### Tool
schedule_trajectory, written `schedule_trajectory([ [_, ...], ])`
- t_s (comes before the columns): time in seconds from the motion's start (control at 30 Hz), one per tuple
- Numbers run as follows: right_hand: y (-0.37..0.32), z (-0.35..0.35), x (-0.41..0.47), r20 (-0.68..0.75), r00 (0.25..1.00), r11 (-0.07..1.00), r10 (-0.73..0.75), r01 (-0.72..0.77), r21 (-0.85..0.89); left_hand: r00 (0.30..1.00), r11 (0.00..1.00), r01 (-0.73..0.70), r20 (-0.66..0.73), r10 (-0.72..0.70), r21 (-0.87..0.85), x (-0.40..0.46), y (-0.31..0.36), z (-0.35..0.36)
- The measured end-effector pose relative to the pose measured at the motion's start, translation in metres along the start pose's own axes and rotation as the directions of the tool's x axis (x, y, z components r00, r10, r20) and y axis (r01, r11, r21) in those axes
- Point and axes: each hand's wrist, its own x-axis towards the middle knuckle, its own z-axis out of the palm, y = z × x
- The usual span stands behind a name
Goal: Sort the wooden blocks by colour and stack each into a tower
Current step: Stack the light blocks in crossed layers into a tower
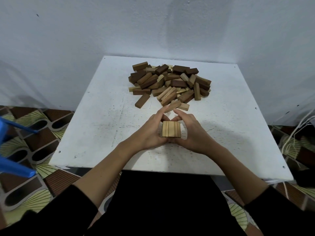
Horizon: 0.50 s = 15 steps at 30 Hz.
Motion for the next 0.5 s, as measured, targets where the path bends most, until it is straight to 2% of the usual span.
schedule_trajectory([
  [0.33,0.003,0.002,0.0,0.01,1.0,1.0,0.012,-0.012,-0.006,1.0,1.0,0.018,-0.014,-0.018,-0.007,0.001,-0.002,0.002],
  [0.5,0.004,0.011,-0.011,0.034,0.989,0.988,0.145,-0.146,0.053,0.997,0.998,0.056,-0.048,-0.054,0.035,-0.01,-0.006,0.01],
])
